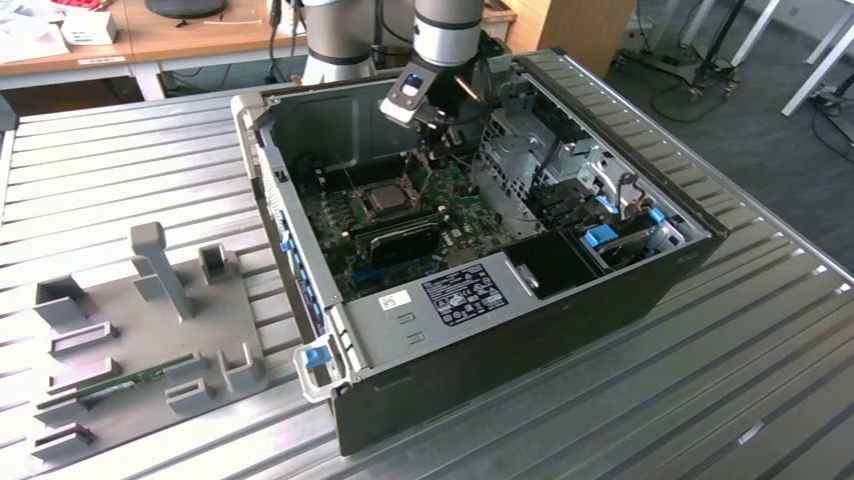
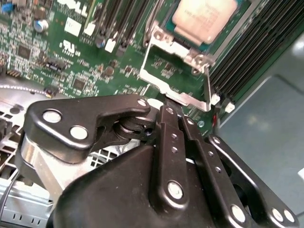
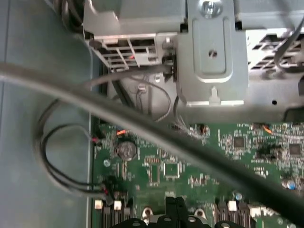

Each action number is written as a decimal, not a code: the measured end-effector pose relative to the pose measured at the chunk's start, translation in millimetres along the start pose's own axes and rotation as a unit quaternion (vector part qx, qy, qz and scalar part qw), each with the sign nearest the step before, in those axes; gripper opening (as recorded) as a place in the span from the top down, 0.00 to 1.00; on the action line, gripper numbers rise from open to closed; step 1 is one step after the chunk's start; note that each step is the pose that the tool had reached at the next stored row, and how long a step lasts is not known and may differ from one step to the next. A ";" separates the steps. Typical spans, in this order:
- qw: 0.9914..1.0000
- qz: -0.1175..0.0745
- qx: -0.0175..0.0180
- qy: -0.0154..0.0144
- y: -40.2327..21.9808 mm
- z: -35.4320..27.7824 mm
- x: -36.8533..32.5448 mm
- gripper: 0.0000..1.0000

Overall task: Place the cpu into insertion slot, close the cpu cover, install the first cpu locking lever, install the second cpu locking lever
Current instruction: 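Close the cpu cover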

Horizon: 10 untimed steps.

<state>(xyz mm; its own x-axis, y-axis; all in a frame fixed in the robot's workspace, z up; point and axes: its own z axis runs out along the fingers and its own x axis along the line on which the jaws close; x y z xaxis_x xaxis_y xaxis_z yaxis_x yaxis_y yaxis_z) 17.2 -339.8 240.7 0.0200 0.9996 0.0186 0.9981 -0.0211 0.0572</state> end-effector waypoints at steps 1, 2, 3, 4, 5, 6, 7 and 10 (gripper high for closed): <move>1.000 0.000 0.000 0.000 -2.4 -0.1 -0.1 0.90; 1.000 0.000 0.000 0.000 -4.8 -0.3 -0.1 0.90; 1.000 0.000 0.000 0.000 -7.1 -0.4 -0.1 0.90; 1.000 0.000 0.000 0.000 -9.5 -0.5 -0.2 0.90; 1.000 0.000 0.000 0.000 -11.7 -0.6 -0.2 0.90; 1.000 0.000 -0.001 0.000 -13.8 -0.7 -0.2 0.90; 1.000 0.000 -0.001 0.000 -15.8 -0.8 -0.3 0.90; 1.000 0.000 -0.001 0.000 -21.8 -1.3 -0.4 0.90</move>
<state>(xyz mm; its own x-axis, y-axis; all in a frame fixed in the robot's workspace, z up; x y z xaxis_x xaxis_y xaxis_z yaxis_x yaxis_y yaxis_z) -4.6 -339.7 240.7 0.0200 0.9996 0.0186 0.9981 -0.0211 0.0587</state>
